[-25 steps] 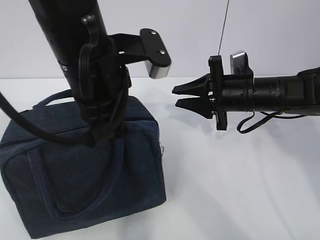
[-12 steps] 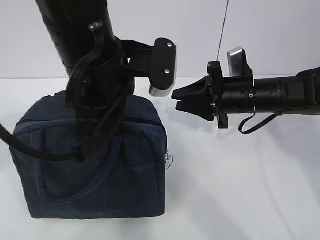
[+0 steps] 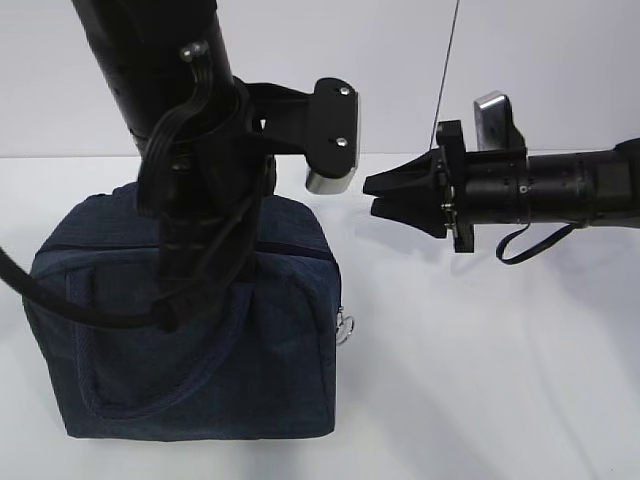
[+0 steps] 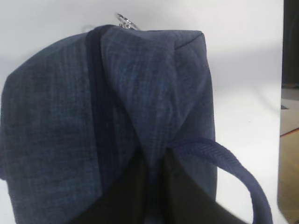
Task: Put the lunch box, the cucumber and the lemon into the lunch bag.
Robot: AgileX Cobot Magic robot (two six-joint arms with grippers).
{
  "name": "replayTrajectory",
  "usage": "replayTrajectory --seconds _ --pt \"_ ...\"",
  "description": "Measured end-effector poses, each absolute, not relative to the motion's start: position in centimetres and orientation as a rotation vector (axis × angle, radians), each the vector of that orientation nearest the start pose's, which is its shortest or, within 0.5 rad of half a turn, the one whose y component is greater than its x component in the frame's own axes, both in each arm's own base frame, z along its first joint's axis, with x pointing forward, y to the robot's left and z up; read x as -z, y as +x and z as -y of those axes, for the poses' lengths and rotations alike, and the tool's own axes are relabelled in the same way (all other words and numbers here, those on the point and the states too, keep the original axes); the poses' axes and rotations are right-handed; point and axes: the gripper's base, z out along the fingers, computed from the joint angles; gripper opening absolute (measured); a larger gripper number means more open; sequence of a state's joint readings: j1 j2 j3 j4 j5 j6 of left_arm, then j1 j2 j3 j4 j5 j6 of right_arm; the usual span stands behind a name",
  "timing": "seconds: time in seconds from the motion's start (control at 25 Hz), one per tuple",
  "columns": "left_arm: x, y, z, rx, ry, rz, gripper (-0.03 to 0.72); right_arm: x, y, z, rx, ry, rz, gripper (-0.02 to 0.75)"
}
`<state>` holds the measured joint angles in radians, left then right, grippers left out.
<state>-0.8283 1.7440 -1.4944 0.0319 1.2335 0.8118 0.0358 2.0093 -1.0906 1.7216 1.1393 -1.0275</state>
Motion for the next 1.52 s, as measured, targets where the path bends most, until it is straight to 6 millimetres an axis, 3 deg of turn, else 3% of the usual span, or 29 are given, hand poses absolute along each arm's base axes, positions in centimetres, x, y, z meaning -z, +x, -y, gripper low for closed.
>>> replayTrajectory --seconds 0.16,0.4,0.52,0.68,0.92,1.32,1.52 --pt "-28.6 24.0 25.9 0.021 -2.368 2.323 0.078 -17.8 37.4 -8.1 -1.669 0.184 -2.171 0.235" --pt "-29.1 23.4 26.4 -0.108 -2.327 2.377 0.361 -20.2 37.2 -7.5 -1.608 0.056 -2.156 0.232" --pt "-29.1 23.3 26.5 -0.154 -2.288 2.412 0.410 -21.6 36.9 -7.6 -1.539 -0.085 -2.186 0.232" --pt "-29.6 23.1 26.4 -0.180 -2.166 2.531 0.399 -24.4 36.4 -7.5 -1.405 -0.285 -2.213 0.232" --pt "-32.3 22.1 25.3 -0.246 -1.922 2.795 0.316 -28.3 35.2 -6.5 -1.112 -0.495 -2.373 0.232" --pt "-35.1 21.0 23.8 -0.393 -1.175 3.205 0.307 -34.0 30.7 -4.0 -0.634 -0.485 -2.579 0.232" --pt "-35.9 21.2 22.8 -0.424 -1.001 3.278 0.307 -36.4 27.7 -2.6 -0.384 -0.418 -2.624 0.232"
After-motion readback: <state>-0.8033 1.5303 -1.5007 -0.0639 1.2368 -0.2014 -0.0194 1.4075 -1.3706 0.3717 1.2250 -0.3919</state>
